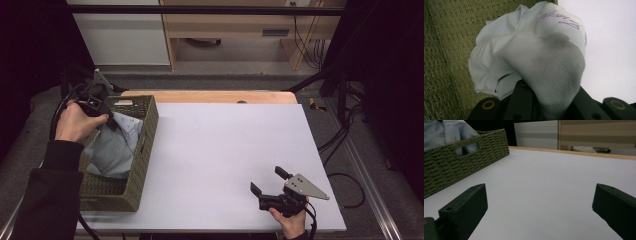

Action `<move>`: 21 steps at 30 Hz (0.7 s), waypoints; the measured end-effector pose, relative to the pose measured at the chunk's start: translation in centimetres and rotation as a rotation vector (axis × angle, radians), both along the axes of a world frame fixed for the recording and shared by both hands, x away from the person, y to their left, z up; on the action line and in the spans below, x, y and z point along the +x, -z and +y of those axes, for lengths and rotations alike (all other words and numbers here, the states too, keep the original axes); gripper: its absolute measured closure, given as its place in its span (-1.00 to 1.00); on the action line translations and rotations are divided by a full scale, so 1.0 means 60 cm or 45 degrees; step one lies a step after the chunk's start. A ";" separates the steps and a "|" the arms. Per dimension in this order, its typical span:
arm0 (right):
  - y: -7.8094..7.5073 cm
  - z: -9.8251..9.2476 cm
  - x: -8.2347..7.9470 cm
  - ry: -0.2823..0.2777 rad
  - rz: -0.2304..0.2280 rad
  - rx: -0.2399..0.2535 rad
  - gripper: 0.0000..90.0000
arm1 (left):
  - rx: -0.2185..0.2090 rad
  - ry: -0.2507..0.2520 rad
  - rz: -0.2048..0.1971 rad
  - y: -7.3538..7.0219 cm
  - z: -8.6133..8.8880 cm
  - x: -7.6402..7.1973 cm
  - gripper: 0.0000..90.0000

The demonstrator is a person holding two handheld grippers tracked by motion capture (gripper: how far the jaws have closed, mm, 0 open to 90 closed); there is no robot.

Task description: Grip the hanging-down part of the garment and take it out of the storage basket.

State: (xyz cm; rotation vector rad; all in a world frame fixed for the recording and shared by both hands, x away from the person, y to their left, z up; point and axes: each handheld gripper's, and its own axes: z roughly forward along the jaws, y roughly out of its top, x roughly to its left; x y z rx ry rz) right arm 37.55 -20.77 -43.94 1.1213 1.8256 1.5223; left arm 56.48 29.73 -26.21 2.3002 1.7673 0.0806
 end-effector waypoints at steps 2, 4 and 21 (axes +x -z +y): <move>0.000 0.000 0.000 0.001 0.002 -0.005 -0.99 | 0.001 0.001 -0.001 -0.001 -0.001 0.000 0.87; 0.000 0.001 0.001 0.000 0.002 -0.005 -0.99 | 0.004 0.004 0.002 -0.002 -0.001 0.000 0.87; -0.001 0.002 0.001 -0.011 0.013 -0.005 -0.99 | -0.009 -0.013 -0.055 -0.042 0.009 -0.020 0.88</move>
